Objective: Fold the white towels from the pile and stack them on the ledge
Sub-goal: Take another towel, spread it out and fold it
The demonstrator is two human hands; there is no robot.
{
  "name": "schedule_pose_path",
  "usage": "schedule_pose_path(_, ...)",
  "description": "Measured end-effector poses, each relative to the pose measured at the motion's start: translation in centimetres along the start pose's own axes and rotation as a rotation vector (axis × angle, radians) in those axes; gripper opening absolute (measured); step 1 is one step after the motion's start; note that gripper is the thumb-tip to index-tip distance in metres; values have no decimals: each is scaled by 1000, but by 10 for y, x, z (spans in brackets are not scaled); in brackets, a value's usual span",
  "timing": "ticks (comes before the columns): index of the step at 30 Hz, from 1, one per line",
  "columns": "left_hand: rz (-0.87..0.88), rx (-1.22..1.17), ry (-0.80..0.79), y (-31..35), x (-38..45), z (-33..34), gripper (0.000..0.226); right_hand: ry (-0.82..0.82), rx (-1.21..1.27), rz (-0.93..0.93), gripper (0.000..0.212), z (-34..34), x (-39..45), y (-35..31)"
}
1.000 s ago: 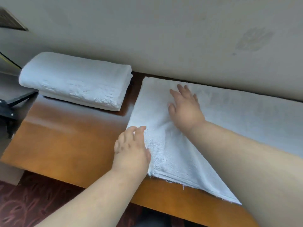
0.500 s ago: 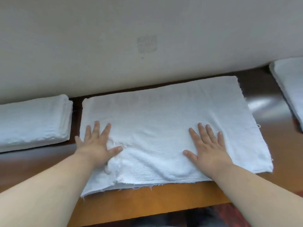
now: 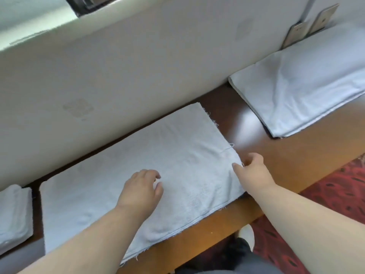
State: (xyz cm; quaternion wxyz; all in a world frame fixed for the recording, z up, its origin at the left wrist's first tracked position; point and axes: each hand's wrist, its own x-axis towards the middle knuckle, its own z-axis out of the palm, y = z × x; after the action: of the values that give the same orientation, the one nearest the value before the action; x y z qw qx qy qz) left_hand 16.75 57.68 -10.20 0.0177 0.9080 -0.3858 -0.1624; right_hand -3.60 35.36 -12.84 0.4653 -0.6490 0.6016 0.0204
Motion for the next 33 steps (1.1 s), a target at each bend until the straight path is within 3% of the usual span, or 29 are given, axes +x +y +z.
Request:
schedule_pose_path(2, 80, -62, 9, 45, 39, -12, 30, -116, -82, 82, 56, -8, 8, -3)
schedule_pose_path(5, 64, -180, -20, 109, 103, -20, 35, -178, -156, 55, 33, -13, 13, -2)
schedule_pose_path(7, -36, -275, -84, 145, 142, -22, 45, -178, -127, 36, 18, -10, 12, 1)
schedule_pose_path(10, -221, -356, -161, 183, 184, -13, 64, -161, -39, 18, 19, -3, 10, 2)
schedule_pose_path(13, -371, -235, -122, 197, 213, 1, 82, -215, 101, 100, 28, 1, 9, 3)
schedule_pose_path(17, -553, -105, -103, 202, 236, 13, 94, -273, 122, 39, 13, 2, 10, 8)
schedule_pose_path(19, -572, -95, -76, 202, 242, 18, 87, -274, 112, -93, 3, 0, 6, 9)
schedule_pose_path(21, -602, -162, -53, 198, 247, 19, 75, -290, 94, -225, 15, -1, -3, 2)
schedule_pose_path(26, -535, -504, -93, 173, 235, -9, 39, -333, 39, -421, 16, -2, -21, -18)
schedule_pose_path(33, -562, -875, 108, 101, 168, -75, 32, -486, -93, -660, 23, 19, -67, -49)
